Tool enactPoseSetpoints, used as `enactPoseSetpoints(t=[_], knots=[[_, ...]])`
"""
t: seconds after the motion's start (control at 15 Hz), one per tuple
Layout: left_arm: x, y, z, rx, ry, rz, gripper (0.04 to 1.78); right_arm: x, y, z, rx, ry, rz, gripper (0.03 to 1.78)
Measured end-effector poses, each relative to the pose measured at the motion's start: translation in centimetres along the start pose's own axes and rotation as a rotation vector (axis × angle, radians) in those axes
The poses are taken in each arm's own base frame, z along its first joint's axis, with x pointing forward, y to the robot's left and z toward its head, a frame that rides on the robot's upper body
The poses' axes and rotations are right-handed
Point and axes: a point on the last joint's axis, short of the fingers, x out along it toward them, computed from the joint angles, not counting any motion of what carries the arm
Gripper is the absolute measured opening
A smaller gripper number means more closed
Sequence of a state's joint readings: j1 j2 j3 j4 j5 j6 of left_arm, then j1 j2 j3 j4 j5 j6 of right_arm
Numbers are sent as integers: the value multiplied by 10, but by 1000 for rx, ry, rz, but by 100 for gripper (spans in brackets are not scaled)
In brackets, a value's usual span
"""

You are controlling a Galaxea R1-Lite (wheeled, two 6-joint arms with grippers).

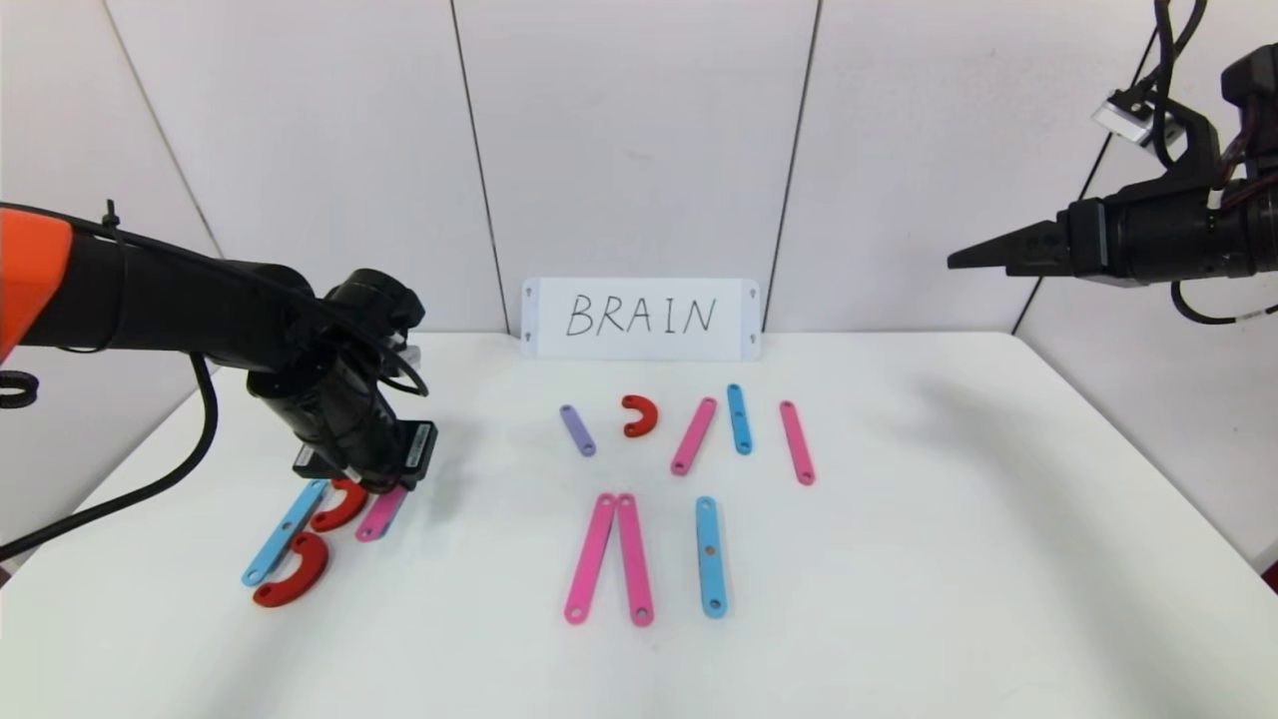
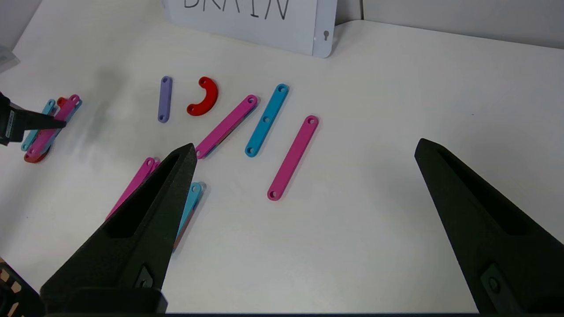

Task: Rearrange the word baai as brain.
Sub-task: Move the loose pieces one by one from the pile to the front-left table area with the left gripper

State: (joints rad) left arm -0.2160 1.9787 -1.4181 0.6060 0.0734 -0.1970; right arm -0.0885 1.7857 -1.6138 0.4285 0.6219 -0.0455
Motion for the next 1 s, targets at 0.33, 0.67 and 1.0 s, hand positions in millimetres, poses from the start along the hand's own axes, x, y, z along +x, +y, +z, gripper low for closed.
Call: enactPoseSetpoints(t=[0.33, 0.67, 1.0], knots=[[8, -3, -14, 7, 42, 3, 30, 0, 0, 0, 0, 0, 1, 173], [13, -9, -18, 6, 65, 0, 30, 0, 0, 0, 0, 0, 1, 173], [18, -11, -20, 11, 82, 3, 30, 0, 0, 0, 0, 1, 0, 173]])
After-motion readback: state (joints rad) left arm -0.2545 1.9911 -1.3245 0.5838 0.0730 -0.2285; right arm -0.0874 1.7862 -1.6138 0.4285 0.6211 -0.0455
